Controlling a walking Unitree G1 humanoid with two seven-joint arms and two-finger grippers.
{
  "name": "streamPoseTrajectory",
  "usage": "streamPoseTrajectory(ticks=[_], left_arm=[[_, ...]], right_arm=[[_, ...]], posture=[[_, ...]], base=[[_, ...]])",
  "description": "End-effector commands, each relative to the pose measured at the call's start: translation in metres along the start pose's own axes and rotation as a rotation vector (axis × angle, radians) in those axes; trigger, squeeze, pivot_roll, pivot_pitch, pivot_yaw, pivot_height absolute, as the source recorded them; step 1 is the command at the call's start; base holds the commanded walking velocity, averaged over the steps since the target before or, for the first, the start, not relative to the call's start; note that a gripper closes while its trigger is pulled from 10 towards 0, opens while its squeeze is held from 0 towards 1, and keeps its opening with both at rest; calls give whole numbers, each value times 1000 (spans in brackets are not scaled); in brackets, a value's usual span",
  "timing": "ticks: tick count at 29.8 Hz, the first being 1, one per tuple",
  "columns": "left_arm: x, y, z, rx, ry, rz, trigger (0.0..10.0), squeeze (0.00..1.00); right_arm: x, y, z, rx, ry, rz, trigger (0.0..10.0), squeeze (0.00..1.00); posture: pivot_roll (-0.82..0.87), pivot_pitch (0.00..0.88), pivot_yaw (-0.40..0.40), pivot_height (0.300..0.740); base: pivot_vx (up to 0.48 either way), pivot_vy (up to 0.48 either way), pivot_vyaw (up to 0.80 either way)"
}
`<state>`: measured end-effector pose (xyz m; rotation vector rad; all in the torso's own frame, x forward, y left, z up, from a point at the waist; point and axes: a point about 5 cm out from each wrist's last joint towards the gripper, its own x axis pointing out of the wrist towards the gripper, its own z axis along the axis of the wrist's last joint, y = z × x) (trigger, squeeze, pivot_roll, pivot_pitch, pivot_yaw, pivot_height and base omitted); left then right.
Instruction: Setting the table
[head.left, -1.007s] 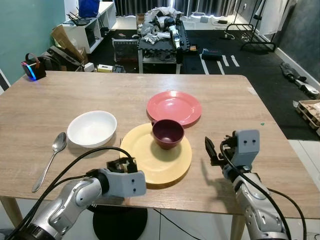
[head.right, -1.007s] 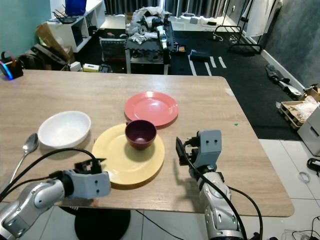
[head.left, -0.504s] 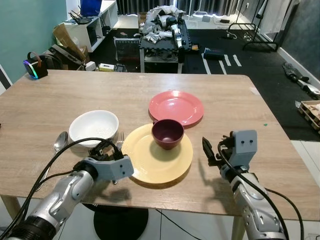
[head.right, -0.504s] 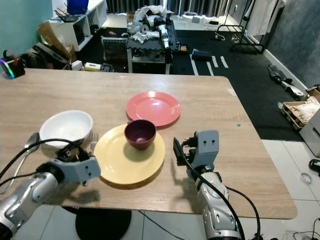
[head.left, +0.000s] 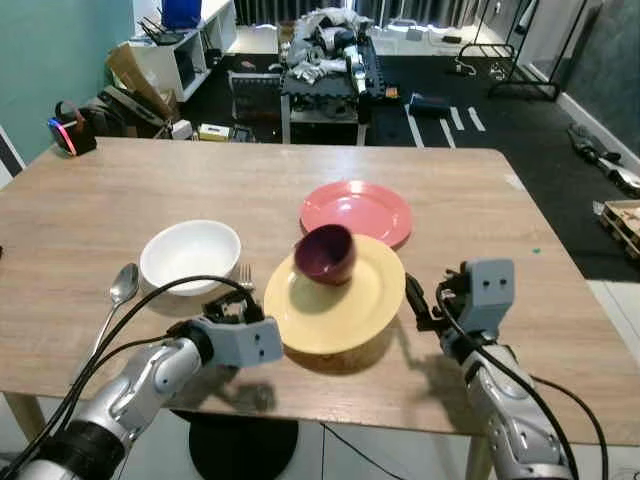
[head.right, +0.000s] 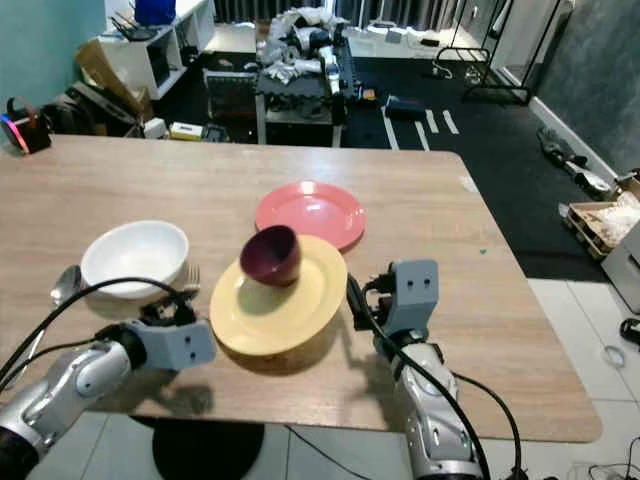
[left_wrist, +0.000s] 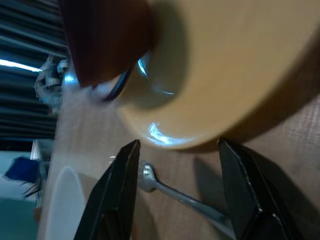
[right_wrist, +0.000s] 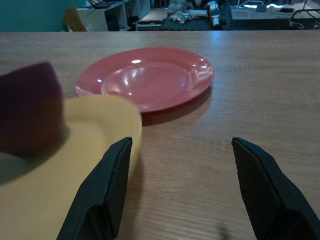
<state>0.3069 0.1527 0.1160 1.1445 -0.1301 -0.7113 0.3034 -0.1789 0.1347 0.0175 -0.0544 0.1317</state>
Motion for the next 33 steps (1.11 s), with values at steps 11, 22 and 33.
streamPoseTrajectory(ticks=[11, 22, 33], left_arm=[[2, 2, -10, -5, 56, -41, 10000, 0], [3, -5, -10, -17, 59, -62, 10000, 0], [2, -11, -11, -32, 71, -77, 10000, 0]], right_arm=[[3, 19, 1, 154, 47, 137, 10000, 0], [-7, 47, -30, 297, 313, 335, 10000, 0], [12, 31, -11, 373, 205, 207, 10000, 0]], posture=[[-40, 0, 79, 740], [-38, 0, 72, 740], [-33, 0, 69, 740]], base=[[0, 0, 0], [0, 0, 0], [0, 0, 0]])
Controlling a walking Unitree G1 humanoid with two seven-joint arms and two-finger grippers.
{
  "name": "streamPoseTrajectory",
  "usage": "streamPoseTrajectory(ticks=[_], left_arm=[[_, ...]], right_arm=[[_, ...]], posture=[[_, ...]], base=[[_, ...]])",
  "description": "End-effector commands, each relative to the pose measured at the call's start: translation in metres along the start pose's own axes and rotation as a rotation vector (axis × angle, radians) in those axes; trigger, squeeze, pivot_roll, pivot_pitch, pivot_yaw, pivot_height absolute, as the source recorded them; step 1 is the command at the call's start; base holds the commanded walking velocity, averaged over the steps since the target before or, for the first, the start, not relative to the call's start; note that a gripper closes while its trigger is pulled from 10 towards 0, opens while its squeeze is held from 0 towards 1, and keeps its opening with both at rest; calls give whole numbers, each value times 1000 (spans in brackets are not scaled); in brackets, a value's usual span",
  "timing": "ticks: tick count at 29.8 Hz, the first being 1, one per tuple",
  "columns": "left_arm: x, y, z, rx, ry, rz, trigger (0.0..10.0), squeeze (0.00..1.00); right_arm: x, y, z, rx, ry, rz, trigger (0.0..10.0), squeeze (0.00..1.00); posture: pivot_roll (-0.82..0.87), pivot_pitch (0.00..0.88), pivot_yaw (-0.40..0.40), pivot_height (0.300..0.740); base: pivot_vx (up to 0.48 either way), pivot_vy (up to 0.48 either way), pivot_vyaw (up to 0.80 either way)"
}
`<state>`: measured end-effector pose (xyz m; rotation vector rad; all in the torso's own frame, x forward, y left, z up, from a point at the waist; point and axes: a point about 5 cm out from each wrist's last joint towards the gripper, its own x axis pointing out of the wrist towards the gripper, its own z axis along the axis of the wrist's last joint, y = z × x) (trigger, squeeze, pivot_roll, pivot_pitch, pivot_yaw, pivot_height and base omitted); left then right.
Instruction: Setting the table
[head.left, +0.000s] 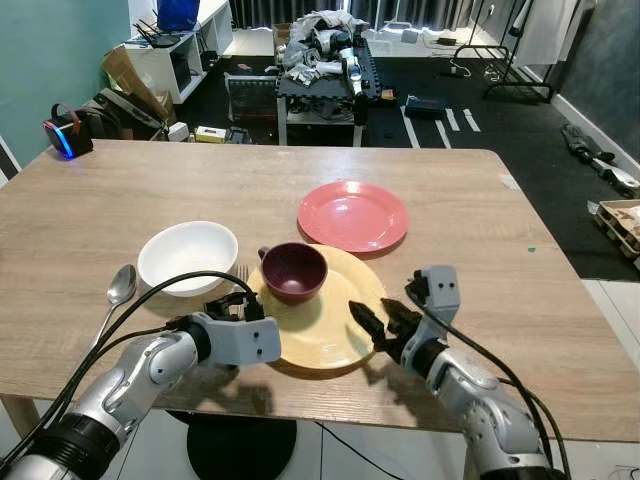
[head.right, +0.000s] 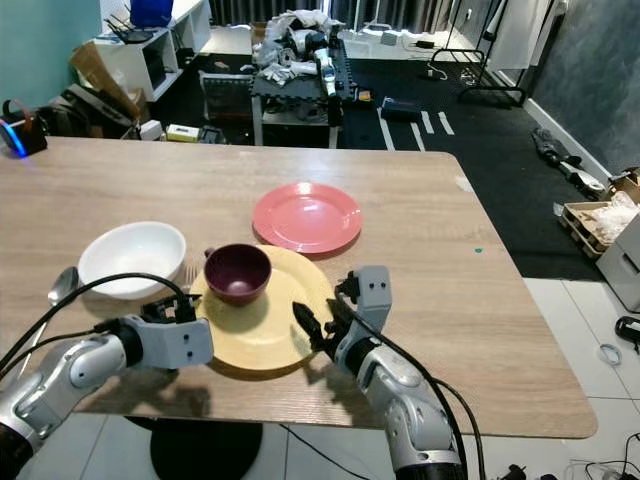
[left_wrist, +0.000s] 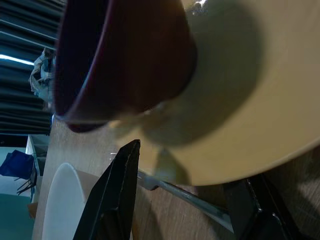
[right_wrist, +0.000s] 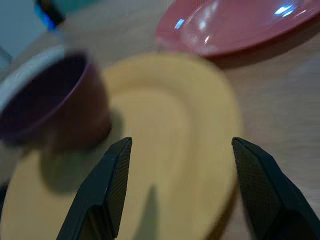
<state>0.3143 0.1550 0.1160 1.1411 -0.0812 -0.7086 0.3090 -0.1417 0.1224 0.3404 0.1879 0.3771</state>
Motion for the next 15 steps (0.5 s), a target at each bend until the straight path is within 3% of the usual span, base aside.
streamPoseTrajectory(ticks=[1, 7, 10, 13, 15], left_arm=[[-2, -15, -6, -14, 36, -57, 10000, 0], [-1, -16, -6, -18, 36, -62, 10000, 0], [-1, -16, -6, -20, 36, -62, 10000, 0], [-1, -16, -6, -22, 37, -63, 10000, 0], [-1, -16, -7, -22, 37, -64, 10000, 0]], right_arm=[[0, -6, 8, 41, -43, -28, 10000, 0], [-2, -10, 17, 89, -107, -36, 10000, 0], [-3, -10, 12, 99, -72, -14, 10000, 0], [-5, -6, -10, 79, 54, 19, 10000, 0], [-5, -7, -13, 74, 55, 3, 10000, 0]], posture=[[-36, 0, 69, 740], [-37, 0, 70, 740], [-37, 0, 70, 740], [-37, 0, 66, 740], [-37, 0, 66, 740]], base=[[0, 0, 0], [0, 0, 0], [0, 0, 0], [0, 0, 0], [0, 0, 0]])
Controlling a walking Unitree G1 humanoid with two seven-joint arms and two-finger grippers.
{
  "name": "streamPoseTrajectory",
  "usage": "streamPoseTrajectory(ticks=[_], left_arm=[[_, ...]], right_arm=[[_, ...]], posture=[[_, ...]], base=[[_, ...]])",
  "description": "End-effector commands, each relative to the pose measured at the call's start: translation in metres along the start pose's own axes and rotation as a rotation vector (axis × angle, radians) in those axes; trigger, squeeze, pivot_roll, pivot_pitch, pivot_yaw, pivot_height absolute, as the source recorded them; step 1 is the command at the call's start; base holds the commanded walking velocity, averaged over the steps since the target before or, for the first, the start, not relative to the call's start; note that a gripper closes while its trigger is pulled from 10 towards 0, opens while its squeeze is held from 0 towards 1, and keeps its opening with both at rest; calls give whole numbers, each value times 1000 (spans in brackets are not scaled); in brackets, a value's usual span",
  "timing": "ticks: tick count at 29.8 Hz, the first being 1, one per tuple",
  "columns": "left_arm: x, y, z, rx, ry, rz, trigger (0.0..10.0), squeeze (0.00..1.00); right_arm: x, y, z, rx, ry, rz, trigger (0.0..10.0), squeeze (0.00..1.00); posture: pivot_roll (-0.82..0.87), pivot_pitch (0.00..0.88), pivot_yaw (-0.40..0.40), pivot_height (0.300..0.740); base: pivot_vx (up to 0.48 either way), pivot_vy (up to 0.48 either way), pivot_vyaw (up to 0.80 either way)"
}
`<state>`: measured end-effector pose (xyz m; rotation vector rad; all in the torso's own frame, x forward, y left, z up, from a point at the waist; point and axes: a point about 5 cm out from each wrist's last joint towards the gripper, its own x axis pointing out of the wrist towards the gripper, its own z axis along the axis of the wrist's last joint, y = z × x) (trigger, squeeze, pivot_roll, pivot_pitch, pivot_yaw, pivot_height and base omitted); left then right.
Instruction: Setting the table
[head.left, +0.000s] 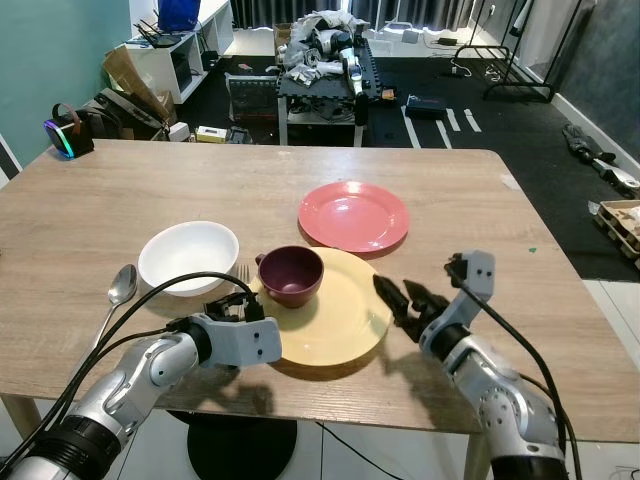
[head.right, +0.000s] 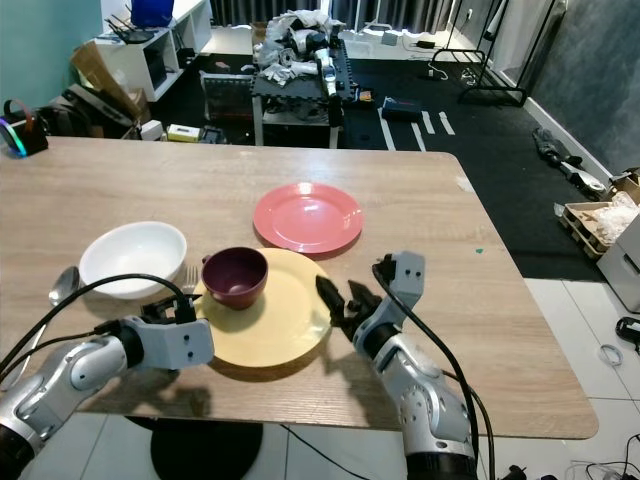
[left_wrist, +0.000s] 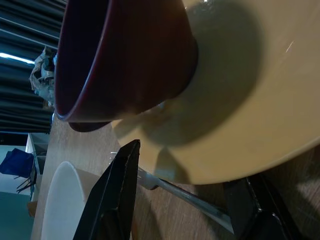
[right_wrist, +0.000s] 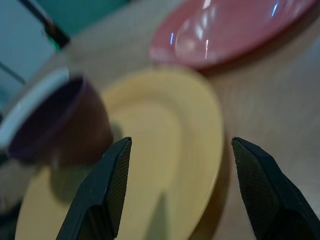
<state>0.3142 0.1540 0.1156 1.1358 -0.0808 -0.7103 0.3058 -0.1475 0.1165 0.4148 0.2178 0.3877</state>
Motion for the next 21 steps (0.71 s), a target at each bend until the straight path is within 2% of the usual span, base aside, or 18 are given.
streamPoseTrajectory(ticks=[1, 11, 12, 13, 14, 15, 21], left_arm=[[-2, -16, -7, -17, 40, -64, 10000, 0], [-3, -18, -8, -20, 42, -67, 10000, 0], [-3, -18, -8, -20, 43, -67, 10000, 0], [-3, -18, -8, -20, 43, -68, 10000, 0], [-3, -18, -8, -19, 43, -68, 10000, 0], [-3, -18, -8, -19, 44, -68, 10000, 0], [-3, -18, -8, -18, 44, -63, 10000, 0]], right_arm=[[0, -3, -9, -3, 36, -22, 10000, 0], [2, -3, -19, 24, 64, -20, 10000, 0], [2, -2, -20, 35, 67, -14, 4627, 0], [2, 0, -21, 59, 70, -2, 4627, 0], [3, 3, -22, 89, 69, 17, 471, 0], [3, 6, -23, 123, 74, 45, 0, 0], [4, 16, -31, 181, 113, 116, 0, 0]], posture=[[-37, 0, 66, 740], [-31, 0, 63, 740], [-31, 0, 63, 740], [-31, 0, 63, 740], [-31, 0, 61, 740], [-31, 0, 61, 740], [-29, 0, 60, 740]], base=[[0, 0, 0], [0, 0, 0], [0, 0, 0], [0, 0, 0], [0, 0, 0], [0, 0, 0], [0, 0, 0]])
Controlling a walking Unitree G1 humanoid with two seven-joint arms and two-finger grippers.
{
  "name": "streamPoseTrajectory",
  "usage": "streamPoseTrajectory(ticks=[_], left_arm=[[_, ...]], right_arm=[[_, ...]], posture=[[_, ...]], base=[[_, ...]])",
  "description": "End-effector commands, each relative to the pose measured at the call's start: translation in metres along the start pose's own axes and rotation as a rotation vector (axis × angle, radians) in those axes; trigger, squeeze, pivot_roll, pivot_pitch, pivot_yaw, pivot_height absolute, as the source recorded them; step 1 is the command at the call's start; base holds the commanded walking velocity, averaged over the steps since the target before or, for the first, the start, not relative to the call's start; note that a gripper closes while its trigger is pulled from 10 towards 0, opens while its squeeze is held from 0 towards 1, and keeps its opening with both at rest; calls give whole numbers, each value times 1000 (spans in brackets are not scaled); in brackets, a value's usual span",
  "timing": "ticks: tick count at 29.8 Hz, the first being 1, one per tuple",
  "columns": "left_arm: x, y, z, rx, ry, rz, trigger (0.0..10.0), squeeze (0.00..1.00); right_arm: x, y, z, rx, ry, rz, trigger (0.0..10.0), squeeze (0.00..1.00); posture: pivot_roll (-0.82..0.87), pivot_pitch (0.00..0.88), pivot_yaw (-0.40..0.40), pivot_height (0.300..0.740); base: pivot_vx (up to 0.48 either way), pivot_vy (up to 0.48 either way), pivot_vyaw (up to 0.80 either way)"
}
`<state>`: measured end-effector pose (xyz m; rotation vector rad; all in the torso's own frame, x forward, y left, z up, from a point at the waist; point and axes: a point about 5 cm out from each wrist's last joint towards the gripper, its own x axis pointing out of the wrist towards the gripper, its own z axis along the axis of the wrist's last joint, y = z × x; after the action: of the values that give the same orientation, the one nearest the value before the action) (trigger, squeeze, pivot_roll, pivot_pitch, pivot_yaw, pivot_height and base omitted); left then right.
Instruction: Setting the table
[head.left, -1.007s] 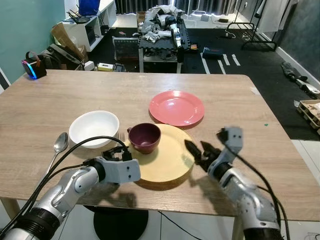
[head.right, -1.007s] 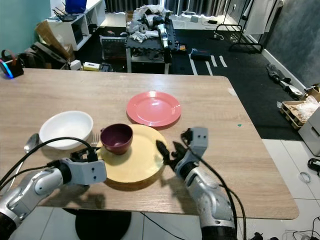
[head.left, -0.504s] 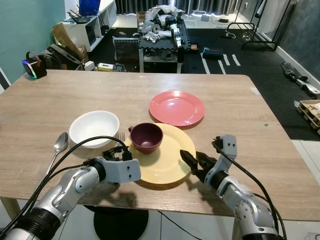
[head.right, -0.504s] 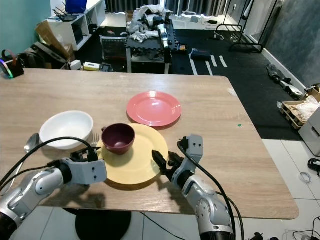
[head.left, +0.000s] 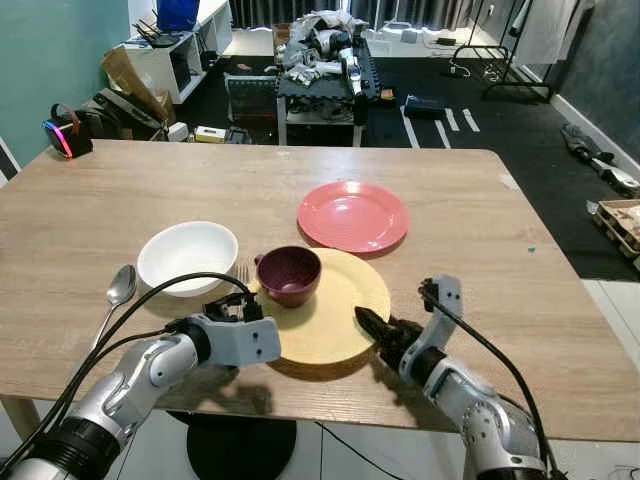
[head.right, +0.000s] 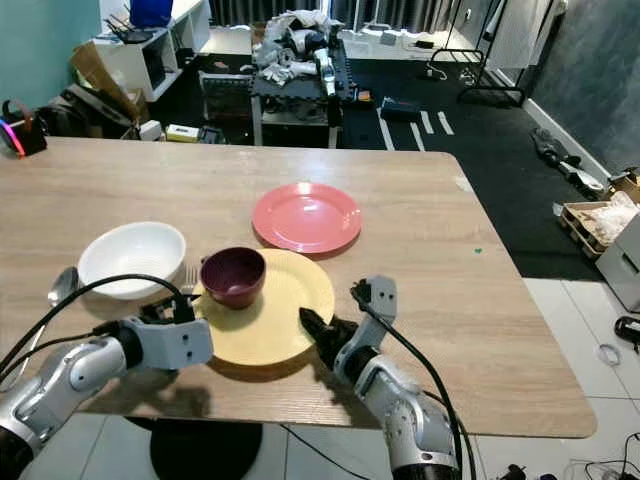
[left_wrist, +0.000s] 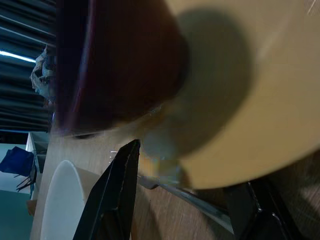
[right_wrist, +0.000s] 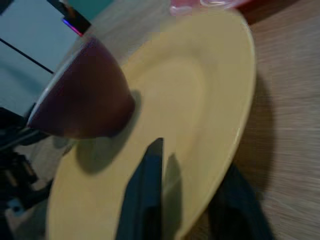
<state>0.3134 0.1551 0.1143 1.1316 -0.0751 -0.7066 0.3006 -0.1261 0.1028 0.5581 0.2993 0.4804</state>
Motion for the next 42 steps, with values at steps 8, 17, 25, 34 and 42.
streamPoseTrajectory(ticks=[8, 17, 25, 34, 42], left_arm=[[-1, -14, -7, -8, 39, -58, 10000, 0], [3, 5, 14, -65, -68, 51, 10000, 0], [-2, 57, 70, -161, -341, 195, 10000, 0], [-13, 79, 99, -228, -456, 204, 10000, 0], [-16, 81, 100, -249, -438, 174, 10000, 0]], right_arm=[[0, 0, -15, 130, 68, 34, 0, 0], [-2, -6, -10, 122, 61, -23, 0, 0], [4, -12, 6, 135, 5, -107, 10000, 0], [11, -23, 25, 155, -46, -214, 10000, 0], [6, -46, 36, 133, -98, -360, 10000, 0]], posture=[[-28, 0, 59, 740], [-43, 0, 61, 740], [-33, 0, 66, 740], [-21, 0, 61, 740], [-21, 0, 65, 740]], base=[[0, 0, 0], [0, 0, 0], [0, 0, 0], [0, 0, 0], [0, 0, 0]])
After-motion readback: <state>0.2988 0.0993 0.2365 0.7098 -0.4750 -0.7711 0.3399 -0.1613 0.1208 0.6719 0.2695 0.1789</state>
